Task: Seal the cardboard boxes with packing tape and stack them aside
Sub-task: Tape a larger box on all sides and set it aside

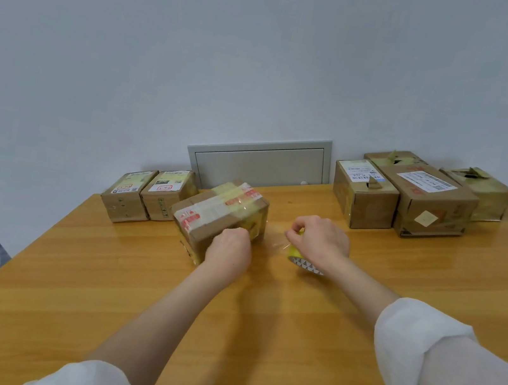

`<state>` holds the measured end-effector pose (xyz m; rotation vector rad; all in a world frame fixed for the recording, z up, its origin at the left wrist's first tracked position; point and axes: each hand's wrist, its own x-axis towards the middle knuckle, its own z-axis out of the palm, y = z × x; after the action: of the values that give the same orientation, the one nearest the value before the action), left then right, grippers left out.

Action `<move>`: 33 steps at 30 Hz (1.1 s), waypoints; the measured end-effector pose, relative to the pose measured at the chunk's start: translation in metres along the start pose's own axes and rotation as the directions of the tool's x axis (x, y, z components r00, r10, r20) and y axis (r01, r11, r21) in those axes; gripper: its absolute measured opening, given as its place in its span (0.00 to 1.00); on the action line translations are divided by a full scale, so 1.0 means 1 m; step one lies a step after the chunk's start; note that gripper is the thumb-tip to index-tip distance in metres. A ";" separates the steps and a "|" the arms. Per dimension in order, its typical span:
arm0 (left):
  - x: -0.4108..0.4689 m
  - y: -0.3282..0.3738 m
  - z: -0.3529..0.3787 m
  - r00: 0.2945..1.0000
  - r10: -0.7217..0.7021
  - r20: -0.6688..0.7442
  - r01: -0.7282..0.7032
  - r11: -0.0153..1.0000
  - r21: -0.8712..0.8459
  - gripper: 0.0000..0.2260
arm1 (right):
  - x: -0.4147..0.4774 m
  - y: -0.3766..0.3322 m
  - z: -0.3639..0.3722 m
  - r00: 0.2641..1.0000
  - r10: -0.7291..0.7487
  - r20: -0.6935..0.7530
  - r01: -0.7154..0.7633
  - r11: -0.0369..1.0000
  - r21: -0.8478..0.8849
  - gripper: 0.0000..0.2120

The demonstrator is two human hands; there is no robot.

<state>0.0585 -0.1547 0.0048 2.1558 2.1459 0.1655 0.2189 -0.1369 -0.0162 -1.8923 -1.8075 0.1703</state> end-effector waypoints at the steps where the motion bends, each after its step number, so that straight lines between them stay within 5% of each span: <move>1: 0.001 -0.003 -0.004 1.000 -0.001 -0.008 0.001 1.000 0.007 0.10 | 0.001 0.003 -0.002 1.000 0.024 0.000 -0.024 1.000 0.021 0.09; 17: -0.015 -0.018 0.039 0.981 0.084 0.176 -0.078 0.996 -0.045 0.15 | -0.008 0.002 0.002 1.000 0.001 -0.010 0.003 0.929 0.369 0.09; 18: -0.015 -0.018 0.038 0.989 0.097 0.110 -0.091 0.994 -0.055 0.15 | -0.009 0.002 0.002 1.000 -0.003 -0.015 0.008 0.928 0.374 0.10; 20: -0.015 -0.017 0.029 0.964 0.129 -0.233 -0.164 0.977 -0.136 0.13 | -0.008 0.003 0.003 1.000 0.000 -0.027 0.010 0.927 0.375 0.11; 22: -0.014 -0.013 0.011 0.821 0.126 -0.557 -0.299 0.926 -0.230 0.09 | -0.008 0.003 0.004 0.999 -0.005 -0.035 0.018 0.927 0.375 0.10; 24: -0.010 -0.006 -0.002 0.745 0.159 -0.648 -0.370 0.907 -0.203 0.09 | -0.008 0.001 0.005 0.999 -0.010 -0.040 0.024 0.927 0.374 0.10; 28: 0.001 0.004 -0.002 0.858 0.187 -0.479 -0.289 0.946 -0.146 0.19 | -0.008 -0.001 0.004 0.998 -0.039 -0.050 0.055 0.927 0.371 0.10; 31: 0.007 0.007 -0.002 0.958 0.098 -0.270 -0.211 0.879 -0.427 0.22 | -0.009 -0.001 0.000 0.996 -0.069 -0.059 0.085 0.925 0.371 0.09; 33: 0.008 0.007 -0.002 0.963 0.060 -0.262 -0.197 0.819 -0.539 0.21 | -0.009 -0.001 -0.002 0.995 -0.077 -0.063 0.095 0.924 0.371 0.08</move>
<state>0.0653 -0.1469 0.0078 1.9833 1.7306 0.9788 0.2179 -0.1461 -0.0165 -1.5340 -1.6811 0.4057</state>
